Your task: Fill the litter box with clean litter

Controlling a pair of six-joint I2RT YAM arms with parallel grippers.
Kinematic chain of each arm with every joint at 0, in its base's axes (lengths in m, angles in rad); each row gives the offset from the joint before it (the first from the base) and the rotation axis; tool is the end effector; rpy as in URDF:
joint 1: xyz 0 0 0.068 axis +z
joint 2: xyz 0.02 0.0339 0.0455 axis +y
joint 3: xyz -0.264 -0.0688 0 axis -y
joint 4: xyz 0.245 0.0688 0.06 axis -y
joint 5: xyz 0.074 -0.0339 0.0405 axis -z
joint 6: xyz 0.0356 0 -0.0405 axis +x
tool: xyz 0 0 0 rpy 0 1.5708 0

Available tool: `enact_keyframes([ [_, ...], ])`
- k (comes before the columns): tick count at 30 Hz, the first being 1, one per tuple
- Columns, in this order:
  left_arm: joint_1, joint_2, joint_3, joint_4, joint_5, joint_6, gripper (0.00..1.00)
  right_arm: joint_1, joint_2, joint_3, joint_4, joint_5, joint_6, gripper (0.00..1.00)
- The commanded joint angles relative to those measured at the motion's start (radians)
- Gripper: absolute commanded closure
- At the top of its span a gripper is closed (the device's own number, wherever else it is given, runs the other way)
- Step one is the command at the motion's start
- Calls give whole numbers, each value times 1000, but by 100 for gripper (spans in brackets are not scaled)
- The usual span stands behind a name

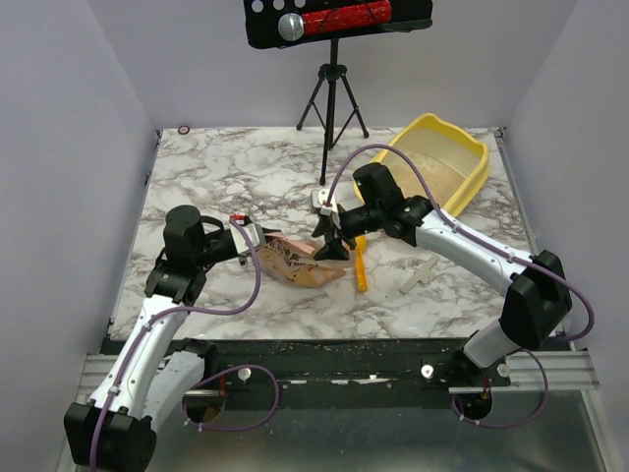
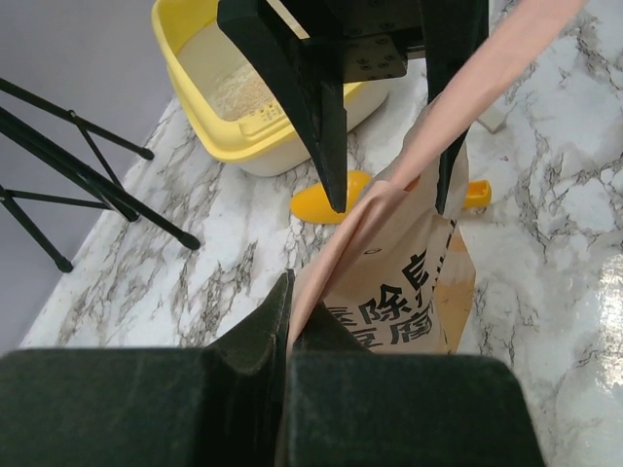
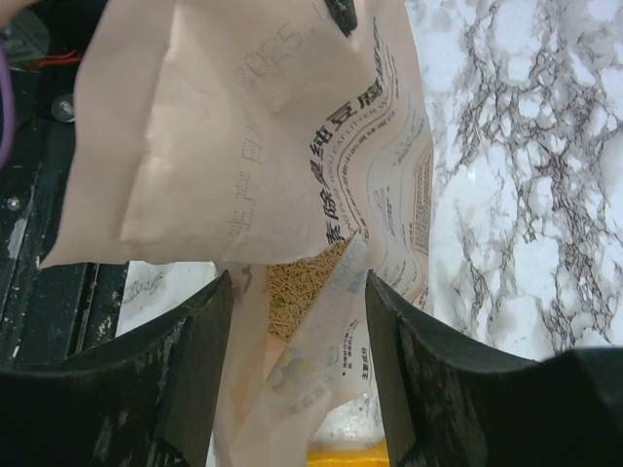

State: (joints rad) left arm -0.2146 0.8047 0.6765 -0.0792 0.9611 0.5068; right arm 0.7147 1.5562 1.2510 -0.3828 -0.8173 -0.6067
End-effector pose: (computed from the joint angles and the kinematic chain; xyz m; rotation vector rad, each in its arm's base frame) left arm 0.1696 -0.0668 0.3125 1.1927 1.2526 -0.6334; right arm 0.2427 0.2450 0.2986 -1.6486 1.4121 0.9738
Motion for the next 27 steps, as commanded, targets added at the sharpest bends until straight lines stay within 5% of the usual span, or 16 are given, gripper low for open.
enact_keyframes([
  [1, -20, -41, 21, 154, 44, -16, 100, 9, 30, -28, -41, 128, -28, 36],
  [12, -37, -61, 18, 145, 34, -7, 100, 9, -33, 14, -31, 113, -1, 36],
  [27, -39, -68, 15, 160, 31, -14, 100, 15, 103, 28, -85, 36, -13, 36],
])
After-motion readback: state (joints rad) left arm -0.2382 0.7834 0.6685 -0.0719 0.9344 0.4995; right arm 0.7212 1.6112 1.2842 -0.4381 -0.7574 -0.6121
